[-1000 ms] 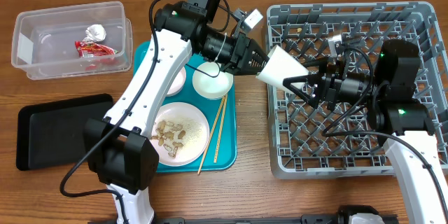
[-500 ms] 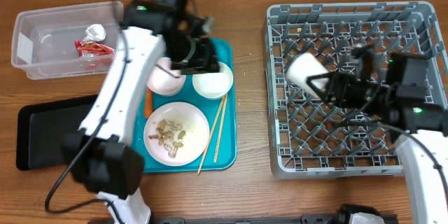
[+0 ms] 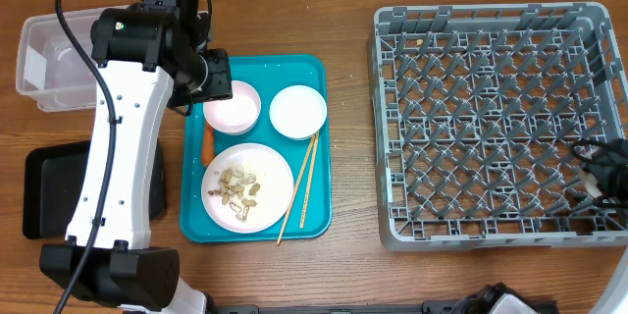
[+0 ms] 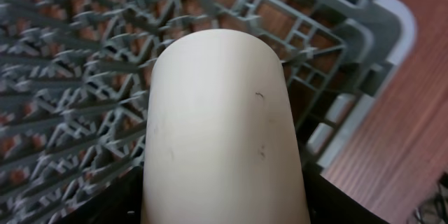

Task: Sort waste into correct bins and load items into the dishwasher
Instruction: 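Place the white cup in the rack's right side with the right gripper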

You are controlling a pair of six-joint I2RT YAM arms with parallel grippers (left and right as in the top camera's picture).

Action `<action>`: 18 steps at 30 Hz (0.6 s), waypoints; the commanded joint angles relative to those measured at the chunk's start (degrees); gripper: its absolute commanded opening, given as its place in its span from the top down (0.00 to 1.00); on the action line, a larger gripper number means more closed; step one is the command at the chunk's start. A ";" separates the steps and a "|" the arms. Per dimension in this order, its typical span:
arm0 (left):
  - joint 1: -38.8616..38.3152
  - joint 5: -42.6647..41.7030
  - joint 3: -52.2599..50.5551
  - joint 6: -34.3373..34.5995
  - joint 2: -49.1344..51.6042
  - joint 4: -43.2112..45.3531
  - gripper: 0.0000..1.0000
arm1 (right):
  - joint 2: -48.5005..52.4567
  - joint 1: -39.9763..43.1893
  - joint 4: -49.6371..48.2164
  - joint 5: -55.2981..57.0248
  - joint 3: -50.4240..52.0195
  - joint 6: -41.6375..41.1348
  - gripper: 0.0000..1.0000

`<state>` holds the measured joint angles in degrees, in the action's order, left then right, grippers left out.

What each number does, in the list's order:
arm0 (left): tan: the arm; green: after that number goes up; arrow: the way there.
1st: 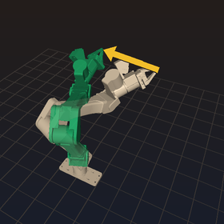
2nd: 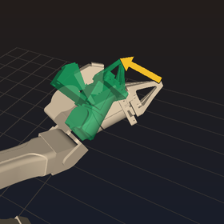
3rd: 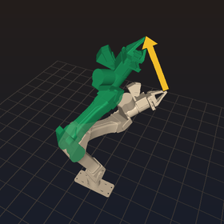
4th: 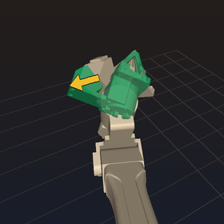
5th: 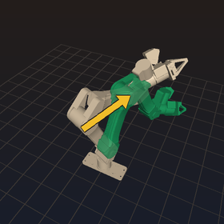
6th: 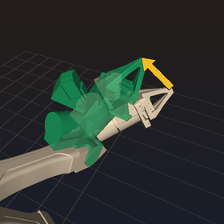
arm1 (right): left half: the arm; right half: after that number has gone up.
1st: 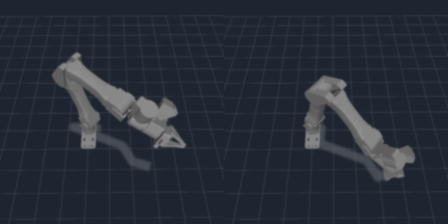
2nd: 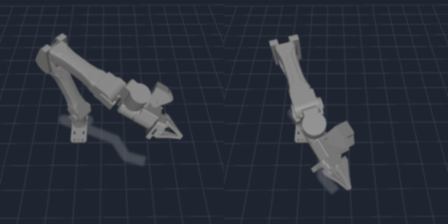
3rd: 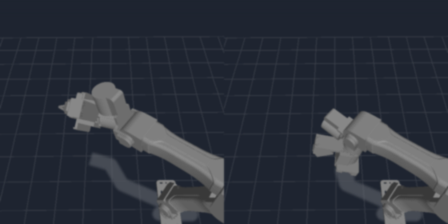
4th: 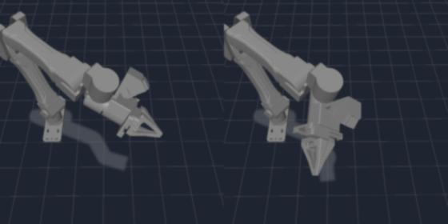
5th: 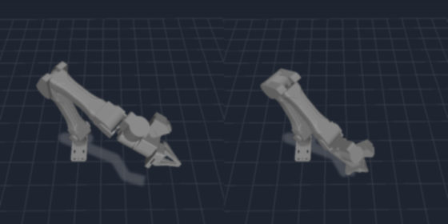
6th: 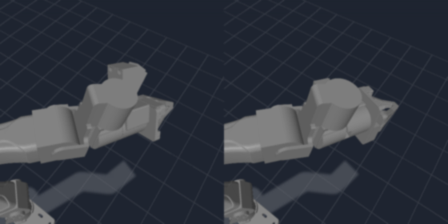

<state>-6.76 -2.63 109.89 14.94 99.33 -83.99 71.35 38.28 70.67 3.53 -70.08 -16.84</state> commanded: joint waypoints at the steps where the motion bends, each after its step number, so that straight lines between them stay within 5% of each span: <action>1: -0.39 1.14 0.90 0.96 -0.35 0.02 0.52 | 2.27 0.15 -0.26 4.46 -1.09 -2.91 0.42; 16: -0.39 1.14 0.90 0.96 -0.35 0.02 0.51 | 11.85 0.13 -5.40 -2.84 -0.37 -0.55 0.29; 18: -0.39 1.14 0.90 0.96 -0.35 0.00 0.51 | 11.85 0.13 -5.29 -2.84 -0.37 -0.55 0.12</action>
<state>-6.76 -2.26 109.89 14.94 99.33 -84.03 83.07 38.37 65.60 1.28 -70.06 -17.87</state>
